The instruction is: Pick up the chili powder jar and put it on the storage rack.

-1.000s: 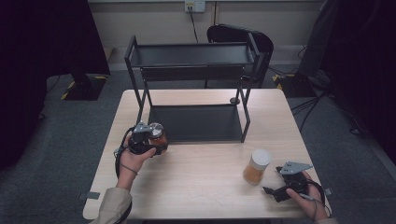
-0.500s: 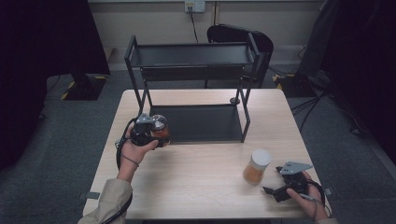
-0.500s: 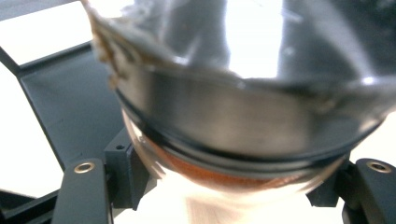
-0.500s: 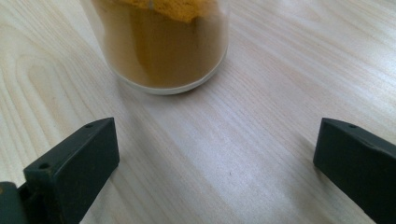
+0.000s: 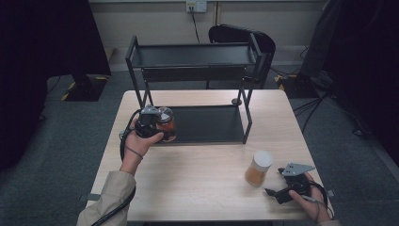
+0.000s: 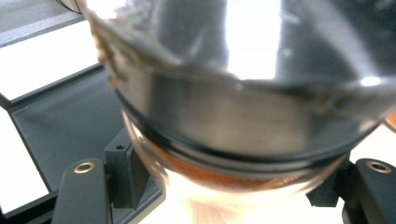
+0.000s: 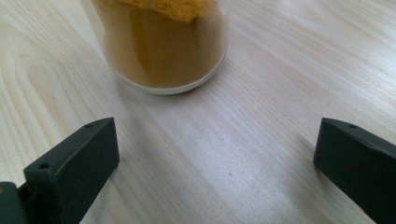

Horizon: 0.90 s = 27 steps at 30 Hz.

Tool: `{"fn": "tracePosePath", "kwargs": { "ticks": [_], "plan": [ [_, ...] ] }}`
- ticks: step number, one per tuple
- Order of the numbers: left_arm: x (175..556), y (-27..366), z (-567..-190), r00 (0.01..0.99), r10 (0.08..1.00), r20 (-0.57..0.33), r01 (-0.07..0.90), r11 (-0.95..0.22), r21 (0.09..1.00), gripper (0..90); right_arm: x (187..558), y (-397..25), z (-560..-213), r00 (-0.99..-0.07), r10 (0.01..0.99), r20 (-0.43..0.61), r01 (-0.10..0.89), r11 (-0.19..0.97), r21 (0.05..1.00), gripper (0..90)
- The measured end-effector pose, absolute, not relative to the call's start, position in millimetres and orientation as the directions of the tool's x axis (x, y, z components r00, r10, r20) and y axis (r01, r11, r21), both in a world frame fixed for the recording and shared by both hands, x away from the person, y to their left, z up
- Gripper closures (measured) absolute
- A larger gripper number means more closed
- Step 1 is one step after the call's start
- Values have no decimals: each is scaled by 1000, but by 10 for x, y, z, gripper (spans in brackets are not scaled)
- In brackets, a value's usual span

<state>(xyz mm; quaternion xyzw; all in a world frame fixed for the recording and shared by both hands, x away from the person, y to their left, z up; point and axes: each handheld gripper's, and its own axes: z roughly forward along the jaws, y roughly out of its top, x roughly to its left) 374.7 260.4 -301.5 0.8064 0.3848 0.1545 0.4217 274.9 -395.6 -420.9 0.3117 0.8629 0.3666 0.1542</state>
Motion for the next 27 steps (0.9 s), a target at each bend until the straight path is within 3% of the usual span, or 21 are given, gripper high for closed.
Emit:
{"fn": "tracePosePath", "kwargs": {
  "ticks": [27],
  "plan": [
    [3888,2500,-2425,673,739,-38,466,-384,797,300,2749,-3956,-4209,-758,651,-37,425,537,729,0]
  ]
}}
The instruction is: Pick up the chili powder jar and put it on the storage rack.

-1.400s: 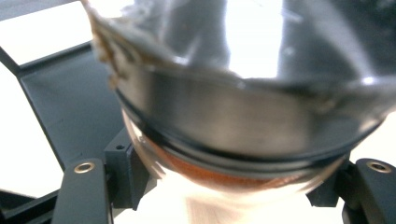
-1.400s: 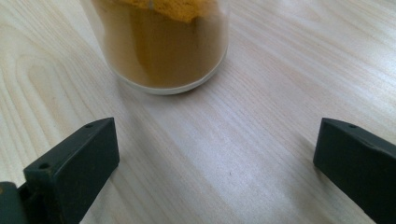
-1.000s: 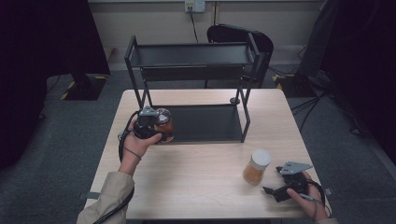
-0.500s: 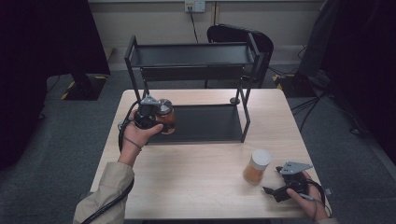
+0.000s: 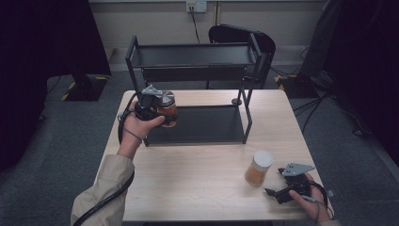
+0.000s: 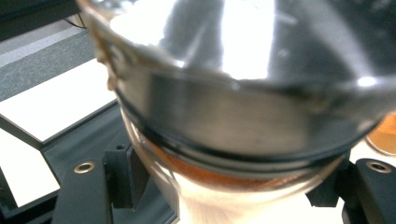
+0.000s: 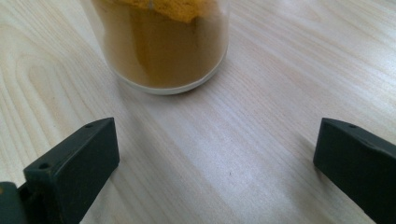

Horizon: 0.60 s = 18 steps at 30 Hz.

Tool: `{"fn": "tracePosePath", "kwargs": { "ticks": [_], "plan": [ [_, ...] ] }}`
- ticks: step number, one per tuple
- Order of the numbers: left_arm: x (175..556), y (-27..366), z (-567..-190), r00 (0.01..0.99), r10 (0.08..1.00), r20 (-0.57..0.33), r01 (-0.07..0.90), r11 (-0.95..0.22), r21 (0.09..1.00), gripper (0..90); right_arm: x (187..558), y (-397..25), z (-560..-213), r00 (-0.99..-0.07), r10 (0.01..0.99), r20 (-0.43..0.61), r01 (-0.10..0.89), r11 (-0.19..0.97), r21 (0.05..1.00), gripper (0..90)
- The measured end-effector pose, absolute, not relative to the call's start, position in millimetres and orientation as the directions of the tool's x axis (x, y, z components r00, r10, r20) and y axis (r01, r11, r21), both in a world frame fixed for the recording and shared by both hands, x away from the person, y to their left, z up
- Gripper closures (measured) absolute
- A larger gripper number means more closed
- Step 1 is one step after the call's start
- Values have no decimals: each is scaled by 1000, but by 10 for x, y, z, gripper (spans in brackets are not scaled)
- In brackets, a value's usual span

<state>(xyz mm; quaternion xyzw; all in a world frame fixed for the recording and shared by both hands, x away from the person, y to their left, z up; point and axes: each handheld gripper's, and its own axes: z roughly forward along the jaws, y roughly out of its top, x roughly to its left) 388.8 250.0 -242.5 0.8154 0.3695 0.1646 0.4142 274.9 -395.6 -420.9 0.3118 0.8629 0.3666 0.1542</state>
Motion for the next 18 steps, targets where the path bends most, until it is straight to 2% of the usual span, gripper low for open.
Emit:
{"fn": "tracePosePath", "kwargs": {
  "ticks": [18],
  "plan": [
    [3973,2466,-2102,677,734,-43,455,-373,808,300,2749,-3956,-4209,-758,651,-37,425,537,729,0]
  ]
}}
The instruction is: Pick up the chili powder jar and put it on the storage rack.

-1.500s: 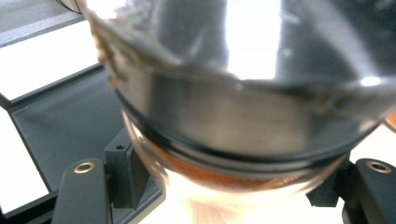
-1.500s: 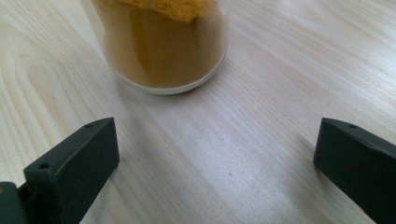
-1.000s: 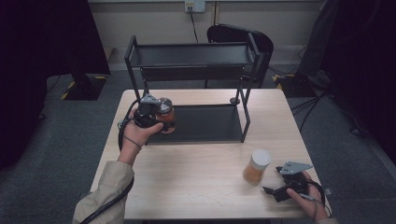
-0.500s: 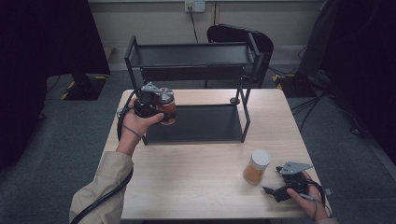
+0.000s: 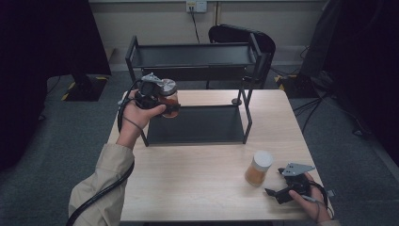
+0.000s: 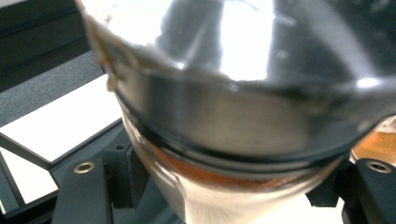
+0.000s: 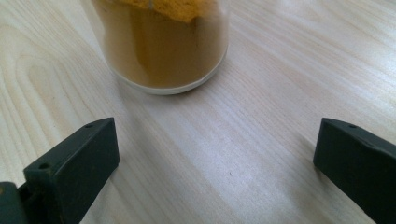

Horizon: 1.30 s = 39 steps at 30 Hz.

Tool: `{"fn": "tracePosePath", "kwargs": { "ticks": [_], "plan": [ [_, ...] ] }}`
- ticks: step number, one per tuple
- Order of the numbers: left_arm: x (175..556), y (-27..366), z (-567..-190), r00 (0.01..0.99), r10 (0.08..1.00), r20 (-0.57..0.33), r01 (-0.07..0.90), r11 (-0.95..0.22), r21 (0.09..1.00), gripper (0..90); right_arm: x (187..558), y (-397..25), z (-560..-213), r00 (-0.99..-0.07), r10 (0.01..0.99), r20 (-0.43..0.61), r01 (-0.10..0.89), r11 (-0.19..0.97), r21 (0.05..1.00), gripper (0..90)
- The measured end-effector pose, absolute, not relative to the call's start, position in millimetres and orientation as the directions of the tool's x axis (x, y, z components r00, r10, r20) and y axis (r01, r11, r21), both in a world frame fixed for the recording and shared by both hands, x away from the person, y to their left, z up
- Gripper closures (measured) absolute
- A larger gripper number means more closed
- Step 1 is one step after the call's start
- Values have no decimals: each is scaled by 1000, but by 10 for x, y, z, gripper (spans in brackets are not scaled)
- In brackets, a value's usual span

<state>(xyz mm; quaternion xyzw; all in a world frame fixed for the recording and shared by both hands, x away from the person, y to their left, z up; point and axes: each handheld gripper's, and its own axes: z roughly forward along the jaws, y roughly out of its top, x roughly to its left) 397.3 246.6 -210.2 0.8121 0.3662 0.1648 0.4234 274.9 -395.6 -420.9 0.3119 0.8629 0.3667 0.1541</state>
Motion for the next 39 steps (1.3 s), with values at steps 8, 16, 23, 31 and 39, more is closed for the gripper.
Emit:
{"fn": "tracePosePath", "kwargs": {
  "ticks": [8,16,23,31,39],
  "plan": [
    [4021,2448,-1921,689,723,-47,450,-376,810,300,2749,-3956,-4210,-758,652,-37,425,536,729,0],
    [4031,2389,-1727,694,719,-36,441,-384,811,300,2749,-3955,-4210,-757,652,-37,426,536,729,0],
    [4053,2344,-1579,701,712,-38,439,-389,810,300,2749,-3955,-4209,-757,652,-37,426,536,729,0],
    [4075,2298,-1396,706,707,-35,436,-396,808,300,2749,-3955,-4207,-758,652,-37,426,537,728,0],
    [4103,2270,-1252,712,701,-36,436,-401,806,300,2749,-3955,-4209,-758,652,-37,426,536,729,0]
  ]
}}
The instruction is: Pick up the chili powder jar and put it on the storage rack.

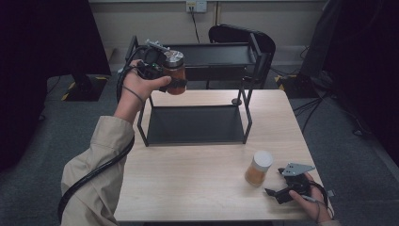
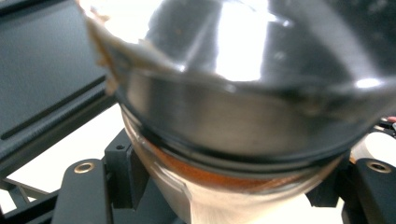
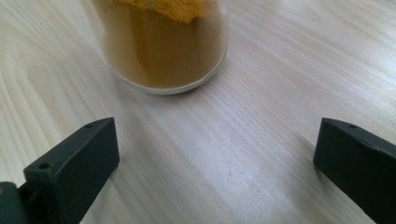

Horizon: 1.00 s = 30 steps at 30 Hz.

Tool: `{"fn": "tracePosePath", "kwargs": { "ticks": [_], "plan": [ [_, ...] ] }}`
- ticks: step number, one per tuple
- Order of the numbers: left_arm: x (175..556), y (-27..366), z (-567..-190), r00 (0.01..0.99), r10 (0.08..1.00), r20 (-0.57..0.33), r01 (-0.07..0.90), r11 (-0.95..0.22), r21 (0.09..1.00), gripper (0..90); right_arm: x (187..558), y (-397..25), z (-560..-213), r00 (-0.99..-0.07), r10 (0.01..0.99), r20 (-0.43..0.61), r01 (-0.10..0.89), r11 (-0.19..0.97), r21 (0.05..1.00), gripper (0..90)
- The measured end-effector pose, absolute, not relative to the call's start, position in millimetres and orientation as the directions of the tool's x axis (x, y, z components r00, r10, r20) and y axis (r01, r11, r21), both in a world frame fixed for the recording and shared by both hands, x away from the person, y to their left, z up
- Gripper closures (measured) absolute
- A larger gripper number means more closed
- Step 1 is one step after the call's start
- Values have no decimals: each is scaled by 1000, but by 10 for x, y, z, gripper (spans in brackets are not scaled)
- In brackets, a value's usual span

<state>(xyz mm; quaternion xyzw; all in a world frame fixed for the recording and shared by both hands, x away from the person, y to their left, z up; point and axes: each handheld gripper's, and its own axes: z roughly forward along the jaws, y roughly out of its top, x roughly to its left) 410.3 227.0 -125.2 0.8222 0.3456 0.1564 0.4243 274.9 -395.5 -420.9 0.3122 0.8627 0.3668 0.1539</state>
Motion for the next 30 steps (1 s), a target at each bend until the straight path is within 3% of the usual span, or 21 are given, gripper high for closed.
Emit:
{"fn": "tracePosePath", "kwargs": {
  "ticks": [30],
  "plan": [
    [4370,2163,-845,652,757,-39,453,-348,820,301,2749,-3955,-4208,-757,652,-36,427,536,729,0]
  ]
}}
